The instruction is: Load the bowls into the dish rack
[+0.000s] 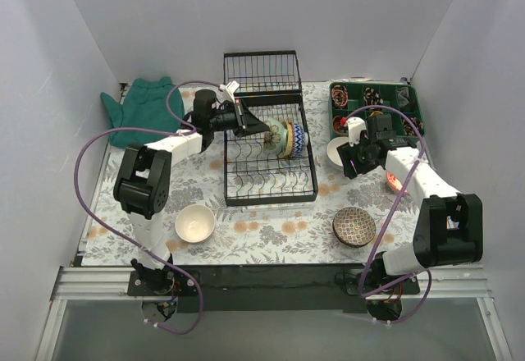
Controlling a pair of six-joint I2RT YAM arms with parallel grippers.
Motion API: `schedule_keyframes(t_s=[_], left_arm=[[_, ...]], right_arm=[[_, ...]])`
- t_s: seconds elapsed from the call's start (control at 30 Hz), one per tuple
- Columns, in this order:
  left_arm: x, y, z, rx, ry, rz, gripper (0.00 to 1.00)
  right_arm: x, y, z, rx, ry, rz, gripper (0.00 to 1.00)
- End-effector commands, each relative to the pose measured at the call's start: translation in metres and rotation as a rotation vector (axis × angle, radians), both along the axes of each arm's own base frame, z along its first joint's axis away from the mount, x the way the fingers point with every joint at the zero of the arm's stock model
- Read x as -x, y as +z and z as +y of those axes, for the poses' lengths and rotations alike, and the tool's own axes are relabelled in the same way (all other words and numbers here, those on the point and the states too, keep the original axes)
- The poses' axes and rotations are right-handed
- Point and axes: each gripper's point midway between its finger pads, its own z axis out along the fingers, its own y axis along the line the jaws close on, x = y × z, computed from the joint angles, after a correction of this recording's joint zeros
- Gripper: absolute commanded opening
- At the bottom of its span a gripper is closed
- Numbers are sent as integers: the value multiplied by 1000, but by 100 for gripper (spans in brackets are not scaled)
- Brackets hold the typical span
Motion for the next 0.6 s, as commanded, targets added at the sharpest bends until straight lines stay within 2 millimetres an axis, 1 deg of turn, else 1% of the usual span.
schedule_keyframes(t_s=[0.0,0.03,0.07,0.13,0.17,0.2,0.37,0.57], left_arm=[[2,35,-6,137,-24,-27,0],[1,29,-6,138,-15,-6,0],[0,29,-6,152,-3,10,0],[-4,21,-6,158,23,40,0],[-6,20,-6,168,35,63,0],[-8,13,-7,167,46,87,0],[-13,5,-8,183,63,120,0],[-17,-13,-6,179,102,190,0]], right_arm=[[-16,14,0,3,-1,-40,66],[-17,16,0,4,-2,-43,66],[-17,14,0,6,-3,-36,66],[-19,15,0,6,-3,-37,66],[-19,14,0,6,-3,-33,66],[-19,14,0,6,-5,-31,66],[-22,10,1,8,-3,-18,66],[-27,10,2,10,-1,-10,66]])
